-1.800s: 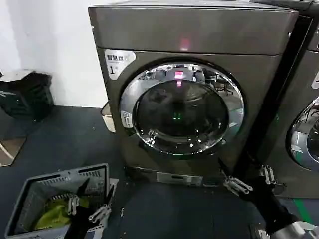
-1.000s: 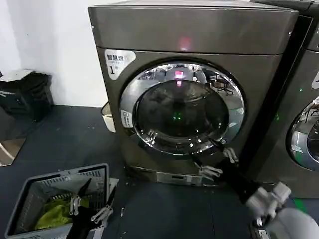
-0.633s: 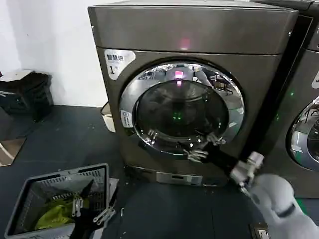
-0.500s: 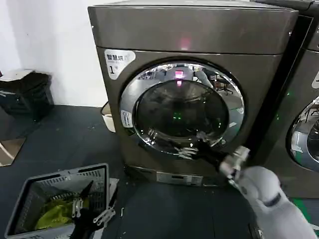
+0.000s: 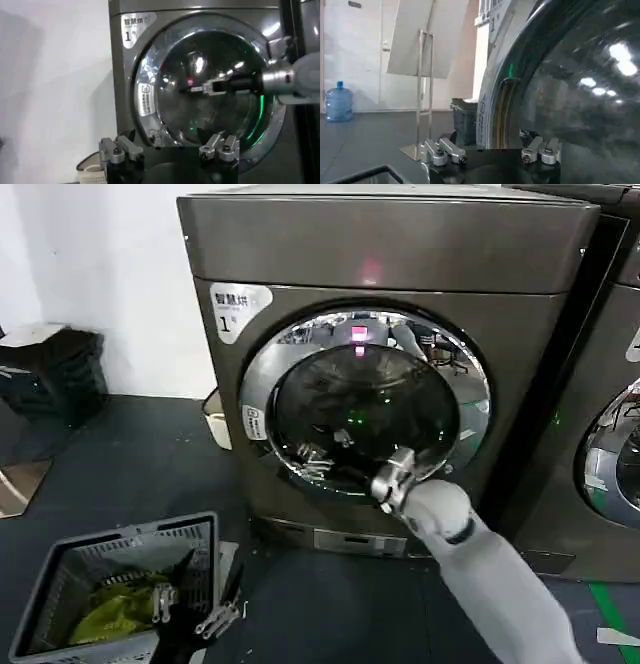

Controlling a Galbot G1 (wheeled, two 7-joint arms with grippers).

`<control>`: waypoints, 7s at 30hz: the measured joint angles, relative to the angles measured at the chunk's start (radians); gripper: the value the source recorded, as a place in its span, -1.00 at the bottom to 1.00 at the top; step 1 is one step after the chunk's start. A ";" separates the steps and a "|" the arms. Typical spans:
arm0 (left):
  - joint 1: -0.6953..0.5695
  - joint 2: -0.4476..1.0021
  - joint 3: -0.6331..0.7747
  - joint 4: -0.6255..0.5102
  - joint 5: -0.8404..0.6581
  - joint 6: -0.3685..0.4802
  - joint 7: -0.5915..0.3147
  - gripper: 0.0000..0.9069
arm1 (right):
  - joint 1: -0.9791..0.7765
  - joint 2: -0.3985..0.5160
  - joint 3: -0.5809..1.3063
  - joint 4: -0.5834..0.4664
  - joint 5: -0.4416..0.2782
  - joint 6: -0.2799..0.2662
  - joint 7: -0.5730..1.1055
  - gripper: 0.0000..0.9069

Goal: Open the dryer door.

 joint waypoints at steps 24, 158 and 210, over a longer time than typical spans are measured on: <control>-0.019 0.001 0.001 0.008 -0.016 0.000 -0.007 1.00 | 0.100 0.158 -0.032 -0.226 -0.020 0.019 -0.072 1.00; -1.674 -0.074 1.295 1.087 -0.646 0.109 0.022 1.00 | -1.101 -0.273 2.377 0.159 -0.099 0.029 0.104 1.00; -1.451 1.382 1.207 0.582 -0.568 0.278 0.171 1.00 | -1.025 -0.359 2.388 0.089 -0.275 0.103 0.105 1.00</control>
